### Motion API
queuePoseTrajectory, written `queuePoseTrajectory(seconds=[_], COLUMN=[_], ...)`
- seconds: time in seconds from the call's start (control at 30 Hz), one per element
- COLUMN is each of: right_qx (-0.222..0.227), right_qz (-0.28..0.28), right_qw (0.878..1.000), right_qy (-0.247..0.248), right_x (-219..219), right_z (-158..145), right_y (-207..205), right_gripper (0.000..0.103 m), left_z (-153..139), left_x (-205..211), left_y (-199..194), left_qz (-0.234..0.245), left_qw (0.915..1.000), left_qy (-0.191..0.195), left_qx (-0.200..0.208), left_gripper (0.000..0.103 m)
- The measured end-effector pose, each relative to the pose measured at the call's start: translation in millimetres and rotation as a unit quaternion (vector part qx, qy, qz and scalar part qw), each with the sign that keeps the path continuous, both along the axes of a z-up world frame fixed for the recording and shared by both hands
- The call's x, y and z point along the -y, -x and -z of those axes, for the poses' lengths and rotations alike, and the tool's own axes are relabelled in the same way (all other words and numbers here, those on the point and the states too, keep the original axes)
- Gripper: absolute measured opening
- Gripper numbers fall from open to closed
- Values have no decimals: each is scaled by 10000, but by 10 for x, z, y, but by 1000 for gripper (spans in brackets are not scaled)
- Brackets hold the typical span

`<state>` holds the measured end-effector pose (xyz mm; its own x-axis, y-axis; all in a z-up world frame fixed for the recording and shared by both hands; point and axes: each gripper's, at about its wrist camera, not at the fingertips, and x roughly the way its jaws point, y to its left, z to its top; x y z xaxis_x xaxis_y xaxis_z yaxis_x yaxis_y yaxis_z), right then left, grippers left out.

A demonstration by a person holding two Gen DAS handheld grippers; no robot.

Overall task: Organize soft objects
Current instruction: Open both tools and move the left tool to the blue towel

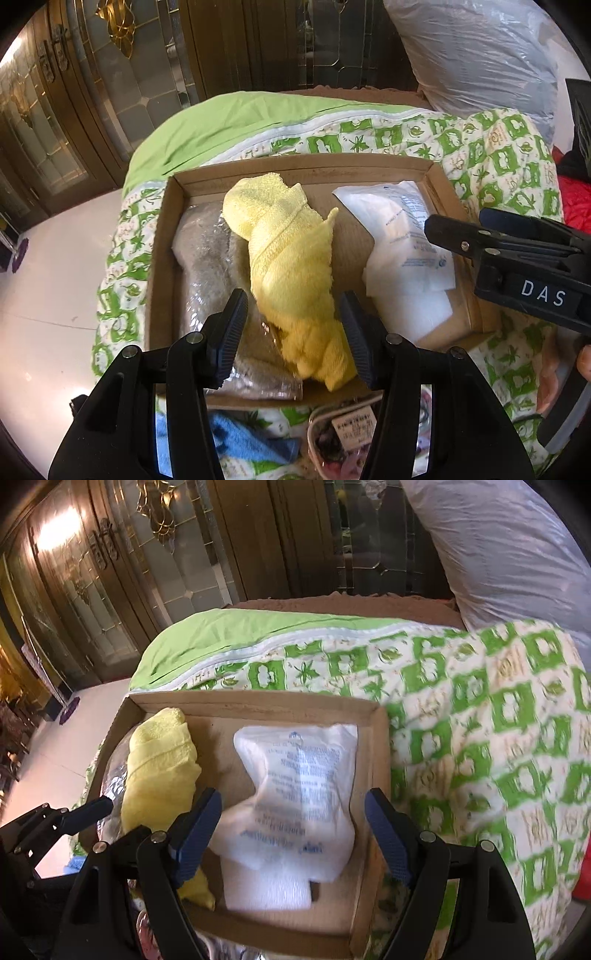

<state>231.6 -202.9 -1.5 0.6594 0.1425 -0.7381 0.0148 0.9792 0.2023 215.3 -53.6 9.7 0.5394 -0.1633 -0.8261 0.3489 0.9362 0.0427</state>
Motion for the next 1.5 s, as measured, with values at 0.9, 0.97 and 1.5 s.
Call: queuePoseTrajectory(seconds=[0.9,0.97,1.5], right_qx=[-612,-652,-820], right_qz=[13,-13,-190], right_qw=[9969,9967,9958], right_qy=[-499,-488,-365], right_x=[113,91,-47], right_z=[364,383,465], right_y=[1271,1336,1503], right_gripper=[80,80,80], left_z=[273,245,418], left_x=[-883,-952,-1009], left_y=[1288,1302,1230], left_qz=[-657,-689,-890], left_qw=[9960,9950,9909], left_qy=[249,414,292], left_qx=[-550,-585,-962], left_gripper=[52,52,52])
